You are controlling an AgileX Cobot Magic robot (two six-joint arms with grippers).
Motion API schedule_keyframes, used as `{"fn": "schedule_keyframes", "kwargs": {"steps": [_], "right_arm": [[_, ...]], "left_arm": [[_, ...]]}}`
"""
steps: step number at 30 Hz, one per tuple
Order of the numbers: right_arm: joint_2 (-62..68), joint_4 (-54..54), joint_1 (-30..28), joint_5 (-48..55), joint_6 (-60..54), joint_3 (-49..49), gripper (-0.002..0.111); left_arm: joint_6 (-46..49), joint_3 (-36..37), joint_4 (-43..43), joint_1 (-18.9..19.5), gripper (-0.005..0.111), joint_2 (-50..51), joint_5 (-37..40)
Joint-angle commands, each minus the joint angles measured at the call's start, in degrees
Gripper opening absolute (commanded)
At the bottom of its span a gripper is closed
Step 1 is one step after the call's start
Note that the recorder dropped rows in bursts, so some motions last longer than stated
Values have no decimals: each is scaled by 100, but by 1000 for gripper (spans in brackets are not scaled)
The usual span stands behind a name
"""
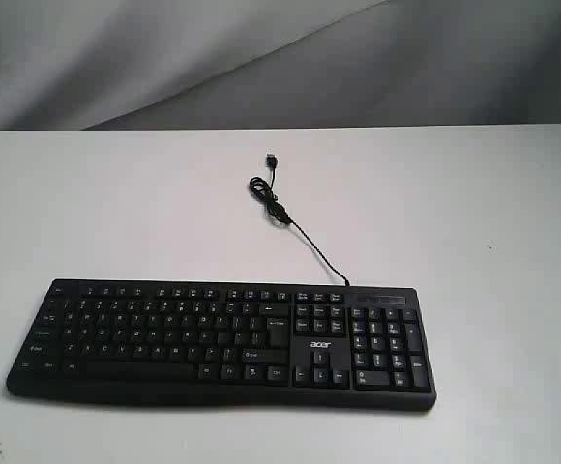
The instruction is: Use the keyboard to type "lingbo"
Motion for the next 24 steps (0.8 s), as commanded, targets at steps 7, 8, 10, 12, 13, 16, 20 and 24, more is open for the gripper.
{"fn": "schedule_keyframes", "kwargs": {"steps": [7, 8, 10, 12, 13, 16, 20, 24], "right_arm": [[-20, 21, -36, -1, -33, 21, 0], [-20, 21, -36, -1, -33, 21, 0], [-20, 21, -36, -1, -33, 21, 0], [-20, 21, -36, -1, -33, 21, 0], [-20, 21, -36, -1, -20, 21, 0], [-20, 21, -36, -1, -20, 21, 0], [-20, -538, -36, -1331, -126, 21, 0], [-20, -538, -36, -1966, -111, 21, 0]], "left_arm": [[-12, 28, 1, -38, 1, -28, -52], [-12, 28, 1, -38, 1, -28, -52], [-12, 28, 1, -38, 1, -28, -52], [-12, 28, 1, -38, 1, -28, -52], [-12, 28, 1, -38, 1, -28, -52], [-12, 28, 1, -38, 1, -28, -52], [-12, 28, 1, -38, 1, -28, -52], [-12, 28, 1, -38, 1, -28, -52]]}}
